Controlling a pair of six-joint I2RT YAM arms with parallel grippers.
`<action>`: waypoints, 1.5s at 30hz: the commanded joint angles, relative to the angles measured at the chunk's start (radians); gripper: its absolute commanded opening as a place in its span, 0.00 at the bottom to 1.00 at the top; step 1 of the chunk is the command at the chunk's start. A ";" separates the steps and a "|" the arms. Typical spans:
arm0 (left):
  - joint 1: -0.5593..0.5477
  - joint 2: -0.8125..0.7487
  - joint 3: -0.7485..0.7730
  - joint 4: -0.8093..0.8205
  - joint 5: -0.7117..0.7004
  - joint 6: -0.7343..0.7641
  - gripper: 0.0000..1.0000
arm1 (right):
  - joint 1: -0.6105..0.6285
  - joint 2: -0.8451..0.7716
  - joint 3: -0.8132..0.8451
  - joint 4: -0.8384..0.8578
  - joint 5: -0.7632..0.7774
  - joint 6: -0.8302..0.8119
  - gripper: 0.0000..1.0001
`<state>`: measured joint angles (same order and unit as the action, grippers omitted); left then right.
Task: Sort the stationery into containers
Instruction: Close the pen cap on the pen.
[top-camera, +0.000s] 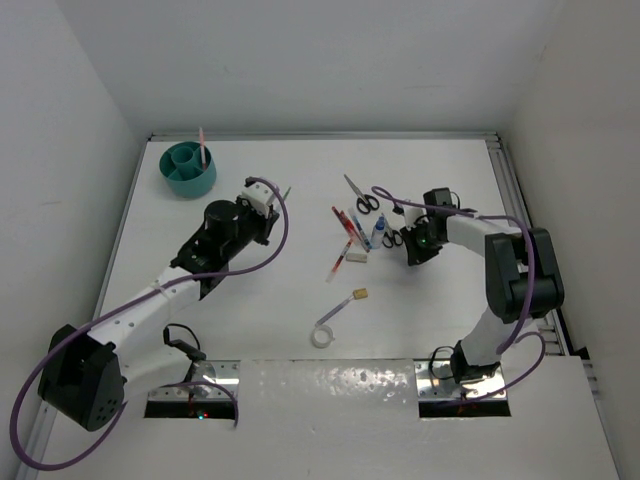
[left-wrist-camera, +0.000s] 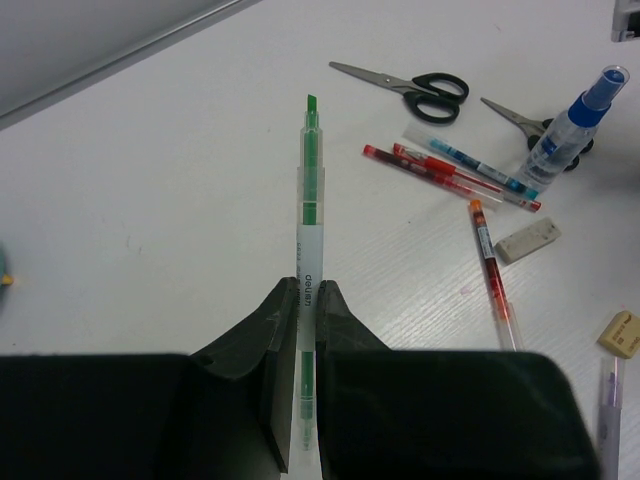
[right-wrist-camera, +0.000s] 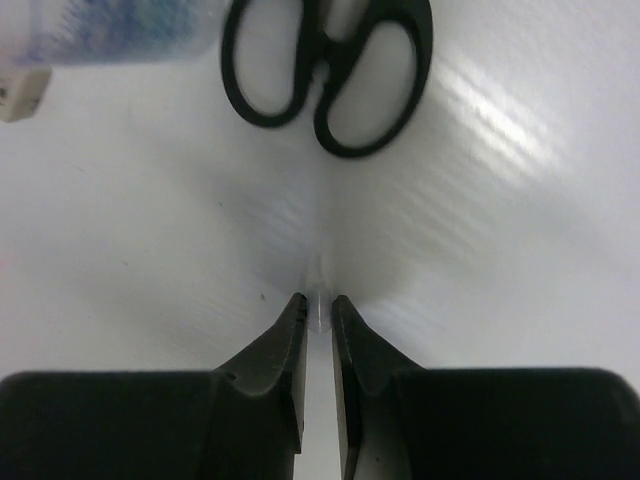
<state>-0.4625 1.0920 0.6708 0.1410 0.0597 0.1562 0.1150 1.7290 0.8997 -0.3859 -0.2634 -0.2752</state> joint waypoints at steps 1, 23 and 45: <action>0.015 -0.037 -0.011 0.049 0.003 -0.004 0.00 | 0.008 -0.049 -0.041 0.001 0.130 0.132 0.14; 0.021 -0.063 -0.031 0.057 -0.011 -0.003 0.00 | 0.029 0.080 0.065 -0.053 0.225 0.217 0.24; 0.024 -0.081 -0.033 0.071 0.009 -0.004 0.00 | 0.008 0.041 0.036 -0.100 0.222 0.211 0.00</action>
<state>-0.4503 1.0389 0.6376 0.1547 0.0525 0.1558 0.1326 1.7691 0.9615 -0.4286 -0.0624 -0.0551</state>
